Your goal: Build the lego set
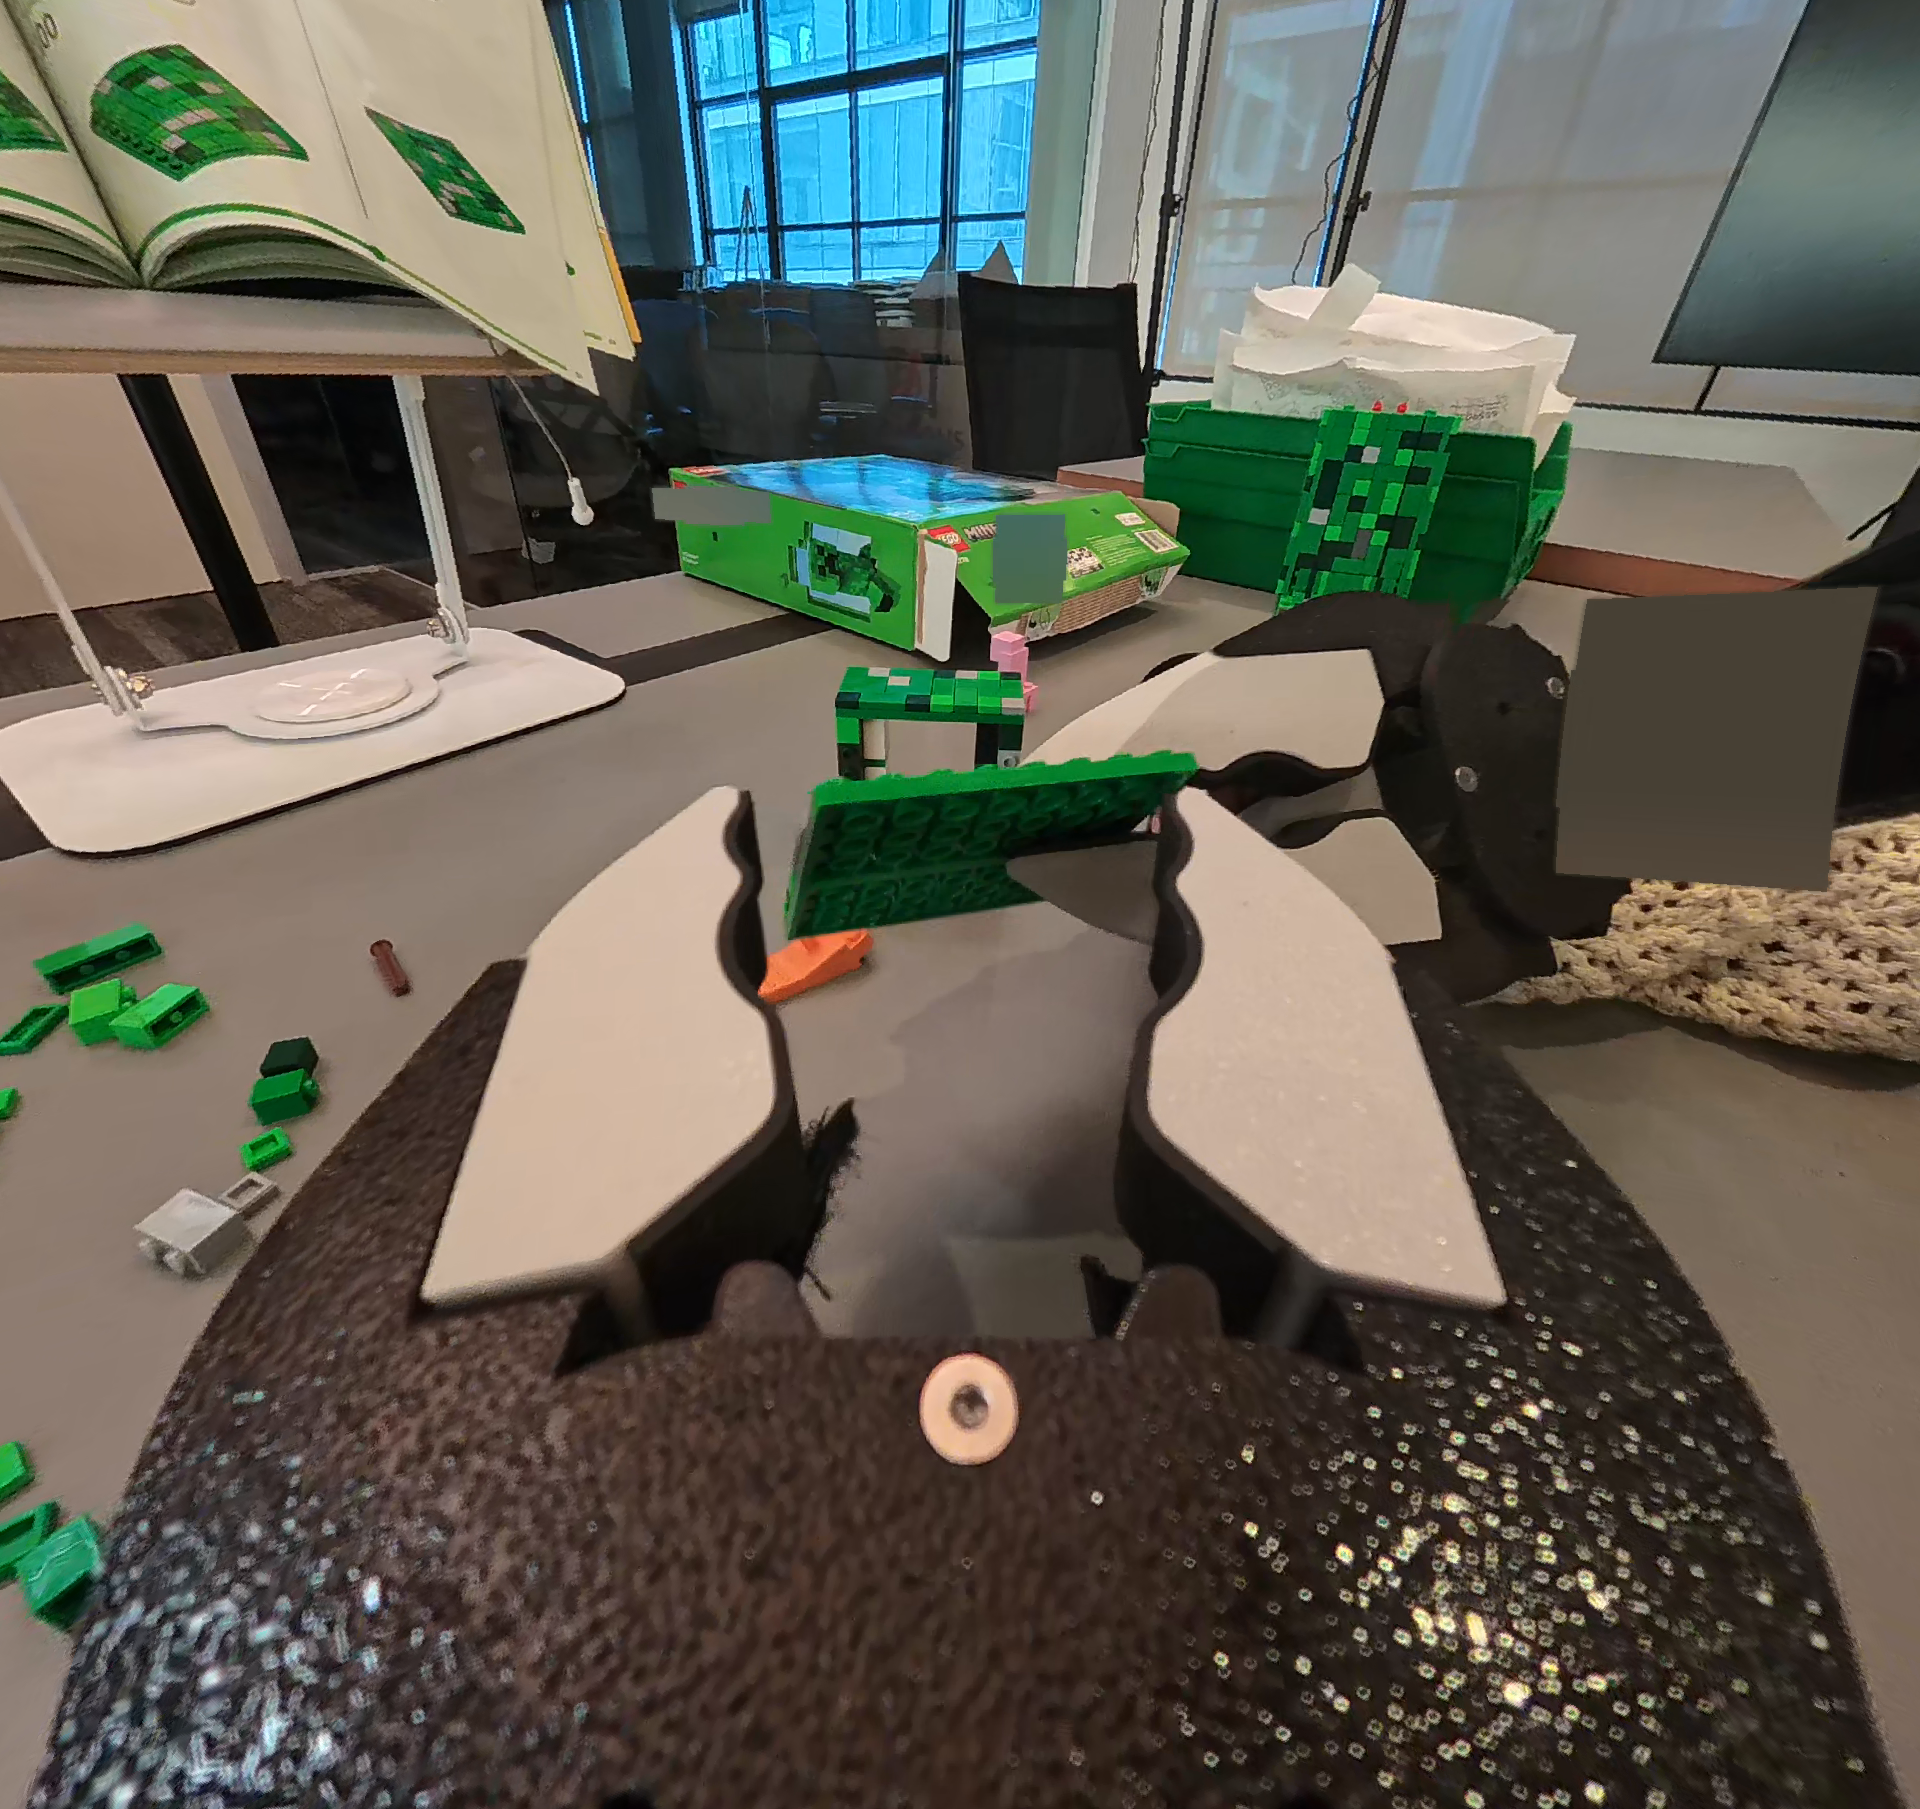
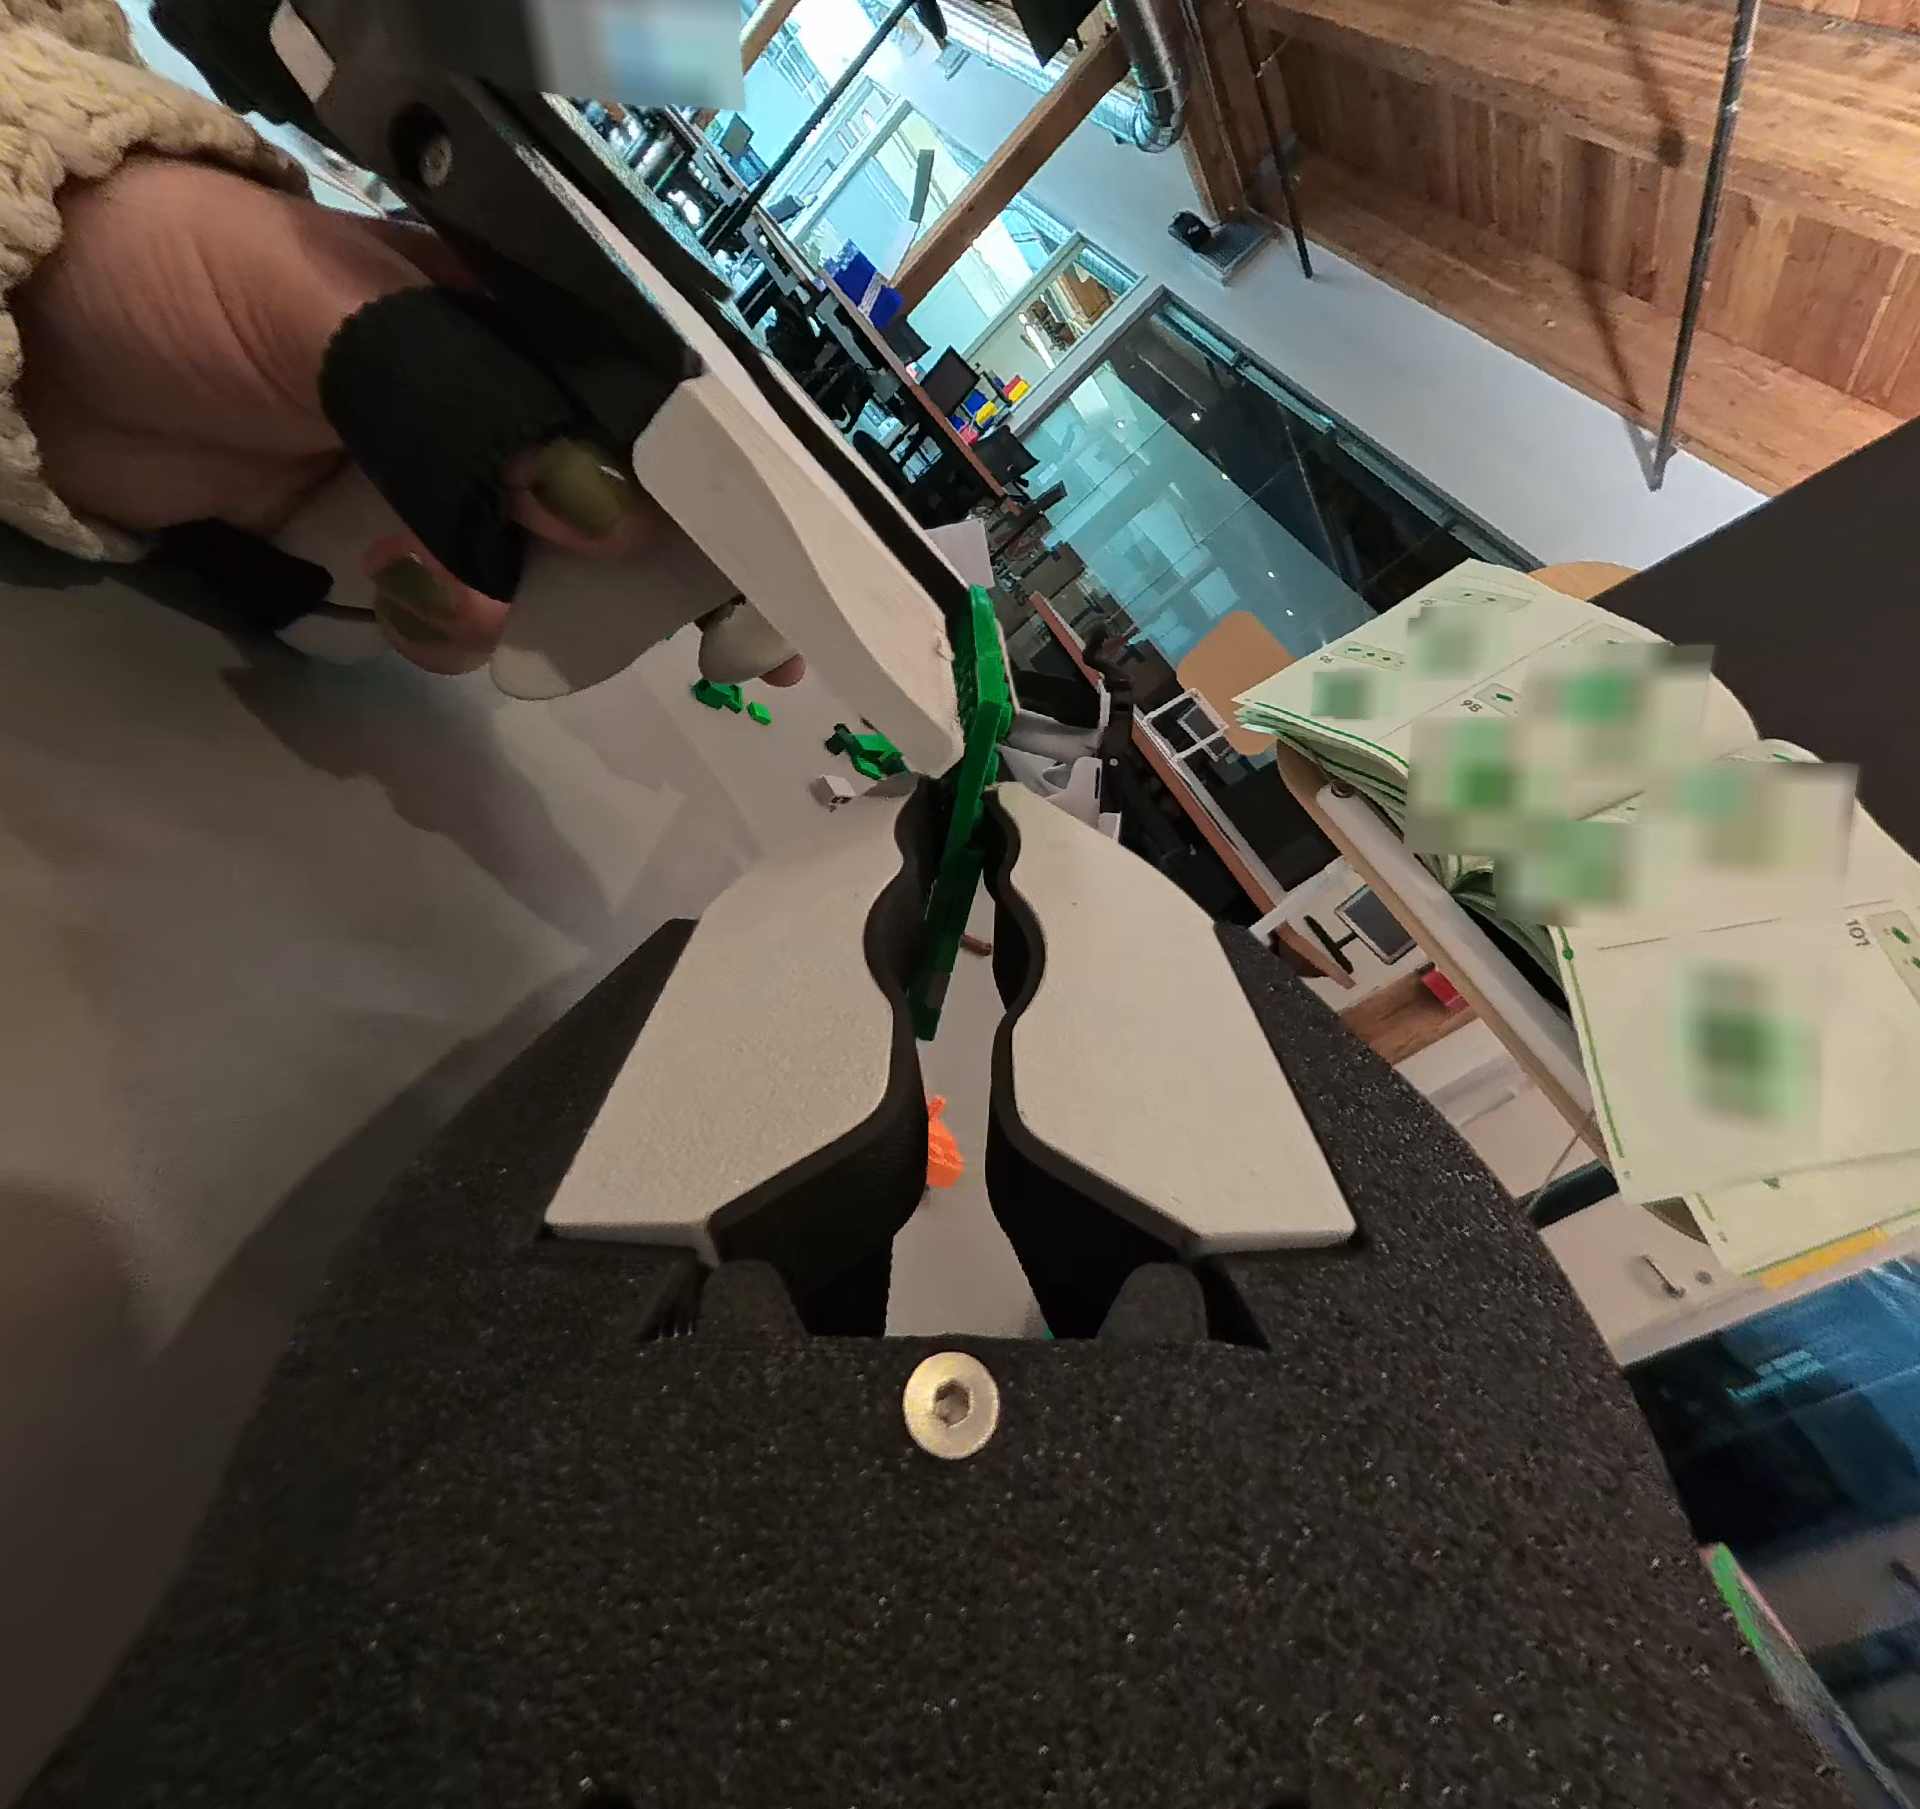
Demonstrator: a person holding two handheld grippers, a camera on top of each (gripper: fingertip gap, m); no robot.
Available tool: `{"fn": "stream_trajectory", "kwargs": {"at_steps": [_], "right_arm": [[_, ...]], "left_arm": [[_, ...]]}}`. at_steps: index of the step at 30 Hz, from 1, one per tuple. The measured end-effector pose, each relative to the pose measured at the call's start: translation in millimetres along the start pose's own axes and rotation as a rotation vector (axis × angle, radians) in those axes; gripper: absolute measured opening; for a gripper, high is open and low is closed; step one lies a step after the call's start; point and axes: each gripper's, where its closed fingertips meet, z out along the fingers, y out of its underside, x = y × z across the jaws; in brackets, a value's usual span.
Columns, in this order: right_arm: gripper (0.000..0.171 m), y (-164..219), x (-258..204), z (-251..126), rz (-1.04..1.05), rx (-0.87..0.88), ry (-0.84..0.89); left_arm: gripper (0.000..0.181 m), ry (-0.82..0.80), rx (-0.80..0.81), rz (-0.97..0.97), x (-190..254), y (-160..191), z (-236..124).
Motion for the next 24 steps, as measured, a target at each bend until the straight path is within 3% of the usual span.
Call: {"fn": "stream_trajectory", "kwargs": {"at_steps": [5, 13, 24], "right_arm": [[0.007, 2, 1, 0, -0.047, -0.021, 0.027], [0.008, 0, -9, 1, -0.216, -0.036, 0.032], [0.008, -1, -9, 1, -0.219, -0.030, 0.035]], "left_arm": [[0.087, 0.038, -0.022, -0.005, 6, 3, 3], [0.077, 0.009, -0.044, 0.056, 6, 6, 3], [0.076, 0.002, -0.046, 0.093, 6, 5, 3]]}}
